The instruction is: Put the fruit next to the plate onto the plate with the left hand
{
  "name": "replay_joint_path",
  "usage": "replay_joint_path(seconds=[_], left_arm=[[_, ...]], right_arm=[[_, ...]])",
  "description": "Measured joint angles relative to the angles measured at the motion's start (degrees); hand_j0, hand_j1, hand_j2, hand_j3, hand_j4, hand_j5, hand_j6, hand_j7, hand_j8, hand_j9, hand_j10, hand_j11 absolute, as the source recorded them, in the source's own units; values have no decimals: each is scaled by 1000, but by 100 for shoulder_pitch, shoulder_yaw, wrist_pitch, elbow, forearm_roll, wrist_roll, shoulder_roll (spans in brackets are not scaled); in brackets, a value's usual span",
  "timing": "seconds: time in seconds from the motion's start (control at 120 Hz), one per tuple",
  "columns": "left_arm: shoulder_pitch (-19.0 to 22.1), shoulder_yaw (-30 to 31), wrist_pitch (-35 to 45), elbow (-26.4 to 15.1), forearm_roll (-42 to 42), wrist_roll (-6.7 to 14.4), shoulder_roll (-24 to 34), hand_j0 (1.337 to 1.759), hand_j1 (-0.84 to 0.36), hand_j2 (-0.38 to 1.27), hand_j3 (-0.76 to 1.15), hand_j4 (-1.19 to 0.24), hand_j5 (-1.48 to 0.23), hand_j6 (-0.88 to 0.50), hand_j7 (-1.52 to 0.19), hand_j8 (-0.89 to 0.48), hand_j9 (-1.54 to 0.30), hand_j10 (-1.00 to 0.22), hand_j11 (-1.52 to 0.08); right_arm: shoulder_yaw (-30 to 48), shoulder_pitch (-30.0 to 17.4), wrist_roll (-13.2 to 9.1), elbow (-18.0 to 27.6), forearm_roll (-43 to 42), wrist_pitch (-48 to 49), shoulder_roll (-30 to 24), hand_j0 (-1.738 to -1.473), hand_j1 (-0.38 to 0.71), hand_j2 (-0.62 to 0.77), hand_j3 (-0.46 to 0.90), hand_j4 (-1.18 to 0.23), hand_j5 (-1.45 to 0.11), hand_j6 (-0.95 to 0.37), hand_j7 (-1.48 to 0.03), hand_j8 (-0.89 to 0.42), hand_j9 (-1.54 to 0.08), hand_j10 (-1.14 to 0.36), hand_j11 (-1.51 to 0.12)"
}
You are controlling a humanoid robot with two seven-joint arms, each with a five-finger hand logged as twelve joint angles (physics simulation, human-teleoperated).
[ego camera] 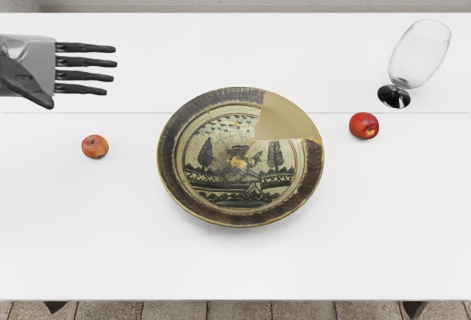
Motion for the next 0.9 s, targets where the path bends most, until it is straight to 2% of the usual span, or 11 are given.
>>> replay_joint_path(seconds=[0.142, 0.2, 0.317, 0.425, 0.517, 0.6, 0.692, 0.8, 0.9], left_arm=[[1, 1, 0, -39, 15, 0, -36, 1658, 331, 1, 0, -12, -18, -11, -18, -11, -18, -12, -18], [-18, -46, 0, -68, 343, 0, -180, 1658, 330, 1, 0, -12, -19, -12, -19, -12, -19, -13, -19], [-5, -364, 1, -219, 1841, 0, -338, 1658, 325, 2, 0, -17, -24, -17, -24, -17, -25, -18, -25], [62, -532, 515, -878, 3530, 0, -317, 1658, 317, 4, 0, -26, -34, -26, -34, -26, -34, -26, -34], [553, -551, 1605, -1475, 5093, 0, -406, 1658, 313, 5, 0, -33, -40, -33, -39, -33, -39, -32, -39], [901, -554, 2241, -1778, 6205, 0, -705, 1658, 311, 6, 0, -36, -43, -36, -42, -36, -42, -35, -42], [1468, -528, 2983, -1918, 7342, 0, -1183, 1658, 309, 8, 0, -38, -45, -40, -45, -39, -44, -38, -44], [1810, -494, 3752, -1967, 8331, 0, -1272, 1658, 309, 9, 0, -41, -47, -42, -46, -42, -46, -40, -46], [2126, -480, 4225, -1979, 8893, 0, -1457, 1658, 308, 10, 0, -42, -48, -43, -47, -43, -47, -41, -47]], right_arm=[[0, -1, -1, -1, 0, -5, 0, -1658, -349, 0, 0, -1, 0, -1, 0, -1, 0, 0, 0], [0, -1, -1, -1, 0, -5, 0, -1658, -349, 0, 0, -1, 0, -1, 0, -1, 0, 0, 0], [0, -1, 0, -1, 0, -7, 0, -1658, -349, 0, 0, -1, 0, -1, 0, -1, 0, 0, 0], [5, -1, 0, -1, 4, -11, 0, -1658, -349, 0, 0, -1, 0, -1, 0, -1, 0, 0, 0], [12, 2, 0, -1, 18, -21, 0, -1658, -349, 0, 0, 0, 0, -1, 0, -1, 0, 0, 0], [28, 5, 0, -2, 32, -27, 0, -1658, -349, 0, 0, 0, 0, -1, 0, -1, 0, 0, 0], [42, 6, 0, -6, 39, -30, 0, -1658, -349, 0, 0, 0, 0, -1, 0, -1, 0, 0, 0], [49, 11, 0, -8, 42, -31, 0, -1658, -349, 0, 0, 0, 0, -1, 0, -1, 0, 0, 0], [51, 14, 0, -9, 43, -32, 0, -1658, -349, 0, 0, 0, 0, -1, 0, 0, 0, 0, 0]])
